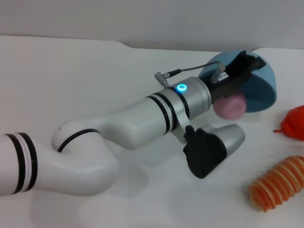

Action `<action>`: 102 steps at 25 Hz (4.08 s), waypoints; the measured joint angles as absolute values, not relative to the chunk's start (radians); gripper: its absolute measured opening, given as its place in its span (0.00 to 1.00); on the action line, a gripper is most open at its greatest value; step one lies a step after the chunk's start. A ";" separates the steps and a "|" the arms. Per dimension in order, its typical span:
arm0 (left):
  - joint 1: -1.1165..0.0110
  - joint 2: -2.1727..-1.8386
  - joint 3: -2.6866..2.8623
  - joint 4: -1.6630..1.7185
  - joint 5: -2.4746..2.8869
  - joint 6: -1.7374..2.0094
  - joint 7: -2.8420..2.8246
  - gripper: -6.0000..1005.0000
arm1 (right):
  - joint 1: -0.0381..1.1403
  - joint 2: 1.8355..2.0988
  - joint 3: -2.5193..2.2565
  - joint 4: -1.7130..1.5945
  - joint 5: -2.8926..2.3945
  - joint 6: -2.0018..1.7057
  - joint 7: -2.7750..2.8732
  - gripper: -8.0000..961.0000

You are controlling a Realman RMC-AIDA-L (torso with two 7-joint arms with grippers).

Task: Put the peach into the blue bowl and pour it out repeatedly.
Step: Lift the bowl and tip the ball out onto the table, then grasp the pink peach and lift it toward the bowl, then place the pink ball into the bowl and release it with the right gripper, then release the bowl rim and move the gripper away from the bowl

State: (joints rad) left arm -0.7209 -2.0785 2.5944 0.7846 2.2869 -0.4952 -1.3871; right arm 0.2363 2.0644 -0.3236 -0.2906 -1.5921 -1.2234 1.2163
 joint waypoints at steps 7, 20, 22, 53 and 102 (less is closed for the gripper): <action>-0.710 -2.079 2.563 0.804 2.192 -0.496 -1.413 0.01 | 0.241 2.065 -0.324 -0.293 -1.592 -1.223 1.217 0.35; -0.744 -2.077 2.385 0.737 1.812 -0.274 -2.219 0.01 | 0.307 2.062 -0.377 -0.594 -1.961 -1.472 1.771 0.34; -0.750 -2.077 2.386 0.712 1.810 -0.239 -2.308 0.01 | 0.342 2.062 -0.393 -0.636 -2.041 -1.491 1.853 0.34; -0.635 -2.071 2.353 0.701 1.811 -0.173 -2.590 0.00 | 0.620 2.070 -0.848 -0.364 -2.231 -1.163 2.054 0.30; -0.774 -2.063 2.170 0.725 1.819 0.233 -2.522 0.01 | 0.493 2.066 -0.709 -0.660 -1.853 -1.370 1.847 0.42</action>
